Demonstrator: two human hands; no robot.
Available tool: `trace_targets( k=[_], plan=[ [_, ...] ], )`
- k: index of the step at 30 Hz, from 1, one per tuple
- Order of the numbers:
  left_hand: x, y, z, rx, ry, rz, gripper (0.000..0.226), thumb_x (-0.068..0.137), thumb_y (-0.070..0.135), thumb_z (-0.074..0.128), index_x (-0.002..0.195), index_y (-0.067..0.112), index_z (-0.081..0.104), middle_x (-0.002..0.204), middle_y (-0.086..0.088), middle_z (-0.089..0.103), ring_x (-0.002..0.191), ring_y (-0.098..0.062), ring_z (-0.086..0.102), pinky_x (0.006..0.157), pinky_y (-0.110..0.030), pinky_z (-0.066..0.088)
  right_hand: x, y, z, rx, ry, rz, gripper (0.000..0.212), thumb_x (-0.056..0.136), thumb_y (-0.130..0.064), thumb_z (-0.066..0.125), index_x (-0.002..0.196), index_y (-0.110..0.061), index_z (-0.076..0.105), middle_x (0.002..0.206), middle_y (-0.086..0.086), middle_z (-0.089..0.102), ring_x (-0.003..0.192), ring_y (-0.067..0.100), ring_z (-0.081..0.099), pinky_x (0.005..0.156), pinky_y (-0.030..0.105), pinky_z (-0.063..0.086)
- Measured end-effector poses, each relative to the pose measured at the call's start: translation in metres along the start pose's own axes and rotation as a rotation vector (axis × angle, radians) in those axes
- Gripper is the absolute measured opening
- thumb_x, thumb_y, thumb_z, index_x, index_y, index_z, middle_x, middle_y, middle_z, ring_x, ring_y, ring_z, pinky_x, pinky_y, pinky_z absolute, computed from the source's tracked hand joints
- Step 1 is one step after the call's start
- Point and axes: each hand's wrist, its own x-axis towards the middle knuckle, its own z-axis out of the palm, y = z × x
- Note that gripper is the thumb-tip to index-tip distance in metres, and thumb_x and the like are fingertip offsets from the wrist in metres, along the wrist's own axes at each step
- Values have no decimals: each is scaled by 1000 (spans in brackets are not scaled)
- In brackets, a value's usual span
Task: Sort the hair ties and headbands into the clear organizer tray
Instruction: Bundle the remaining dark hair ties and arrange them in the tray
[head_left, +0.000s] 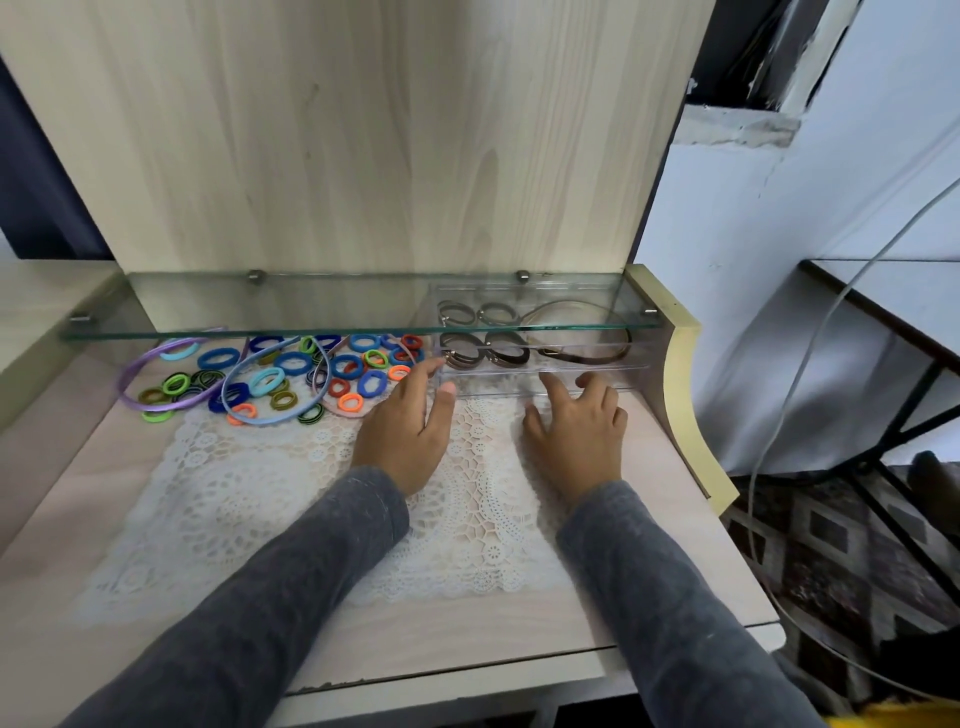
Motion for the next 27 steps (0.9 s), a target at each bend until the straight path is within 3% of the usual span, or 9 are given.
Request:
trace_targets(
  k=[14, 18, 24, 27],
  plan=[
    [0, 5, -7, 40, -45, -28, 43, 102, 45, 29, 138, 29, 44, 144, 4, 47, 126, -20, 48, 103, -40, 40, -20, 9, -19, 7, 61, -19, 32, 88, -30, 55, 118, -26, 64, 111, 8, 49, 105, 29, 46, 88, 42, 37],
    [-7, 5, -7, 86, -65, -5, 55, 96, 54, 22, 139, 28, 45, 147, 4, 45, 130, -21, 45, 108, -43, 37, -28, 13, -19, -6, 78, -6, 31, 88, -31, 53, 116, -29, 65, 110, 6, 51, 104, 27, 46, 87, 41, 37],
    [-13, 10, -12, 161, -133, -46, 48, 103, 44, 27, 145, 26, 41, 150, 2, 42, 135, -24, 41, 113, -44, 30, -36, 18, -21, 0, 93, -17, 29, 87, -30, 54, 113, -31, 67, 106, 6, 51, 101, 26, 46, 86, 42, 37],
    [-18, 16, -16, 198, -153, -72, 43, 103, 40, 29, 141, 27, 45, 141, 0, 52, 130, -24, 45, 112, -44, 29, -39, 19, -25, 9, 88, -13, 27, 87, -30, 54, 110, -31, 68, 104, 4, 51, 99, 26, 46, 86, 41, 37]
  ],
)
